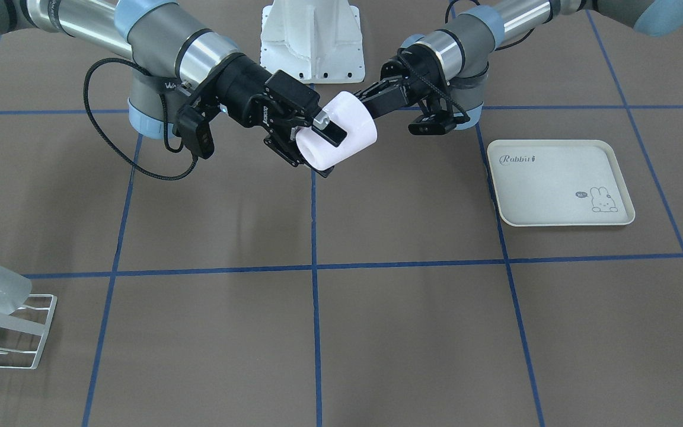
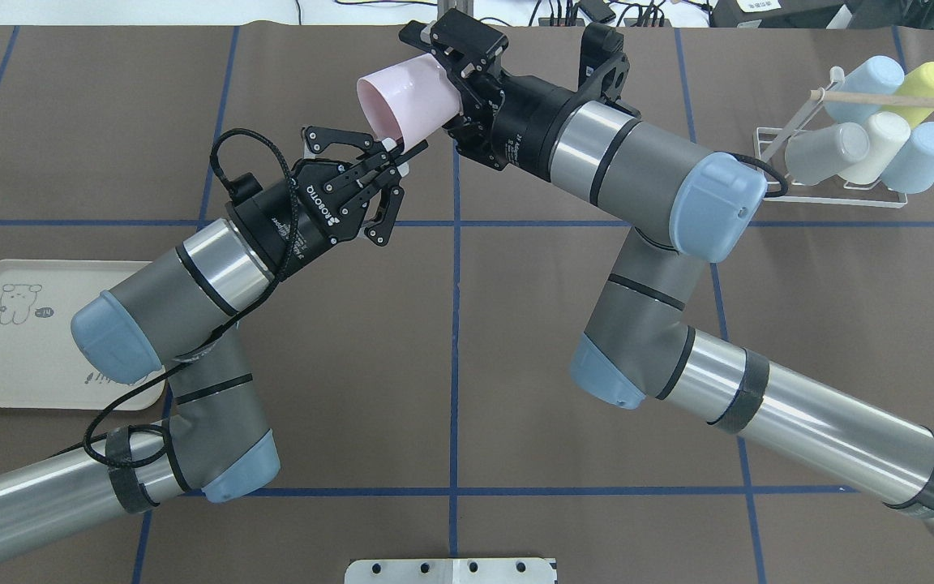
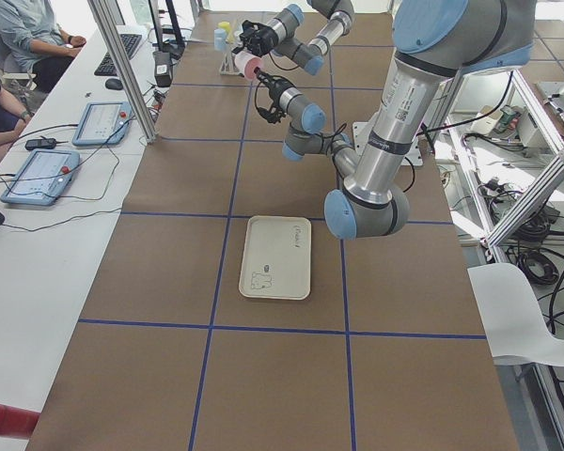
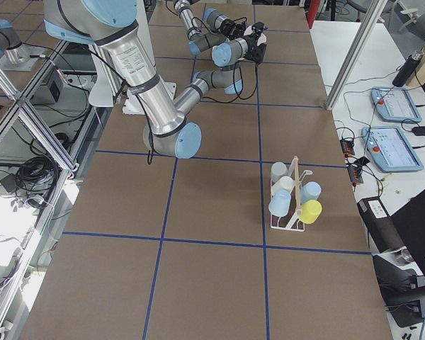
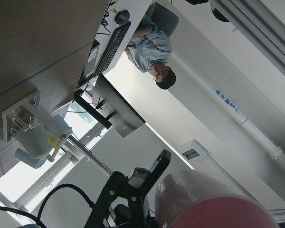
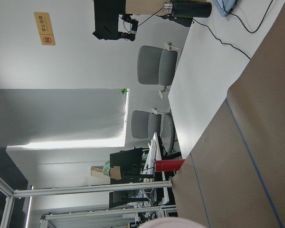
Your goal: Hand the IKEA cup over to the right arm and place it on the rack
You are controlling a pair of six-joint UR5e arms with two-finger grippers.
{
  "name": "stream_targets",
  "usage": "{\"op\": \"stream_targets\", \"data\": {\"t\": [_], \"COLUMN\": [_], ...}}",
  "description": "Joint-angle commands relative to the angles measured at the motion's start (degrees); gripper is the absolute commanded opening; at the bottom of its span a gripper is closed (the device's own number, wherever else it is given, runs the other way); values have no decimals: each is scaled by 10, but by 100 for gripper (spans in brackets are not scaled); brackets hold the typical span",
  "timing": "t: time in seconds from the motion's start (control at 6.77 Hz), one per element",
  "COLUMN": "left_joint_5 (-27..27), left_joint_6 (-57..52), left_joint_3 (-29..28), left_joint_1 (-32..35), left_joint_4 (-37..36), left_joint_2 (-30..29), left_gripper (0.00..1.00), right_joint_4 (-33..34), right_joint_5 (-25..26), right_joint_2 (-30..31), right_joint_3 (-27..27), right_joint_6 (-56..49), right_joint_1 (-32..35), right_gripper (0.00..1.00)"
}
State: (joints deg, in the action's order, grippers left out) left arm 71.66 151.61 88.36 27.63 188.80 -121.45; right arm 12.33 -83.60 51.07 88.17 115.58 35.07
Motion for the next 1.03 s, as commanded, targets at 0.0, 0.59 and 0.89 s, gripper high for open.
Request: {"op": "stream_targets", "data": {"t": [0.0, 0.59, 0.89], "left_joint_5": [1, 1, 7], "left_joint_6": [-1, -32, -45], "left_joint_3": [0, 5, 8], "left_joint_1": [-1, 1, 4], "left_joint_4": [0, 3, 8], "left_joint_2": [0, 4, 21], "left_gripper": [0, 100, 100], "right_joint_4": [-1, -37, -37], "right_joint_5": [-1, -4, -19], "right_joint_2": [-1, 0, 3], "right_joint_3": [1, -16, -17], "right_joint_6": [0, -1, 2], "right_joint_1": [0, 3, 39], "right_gripper": [1, 0, 0]}}
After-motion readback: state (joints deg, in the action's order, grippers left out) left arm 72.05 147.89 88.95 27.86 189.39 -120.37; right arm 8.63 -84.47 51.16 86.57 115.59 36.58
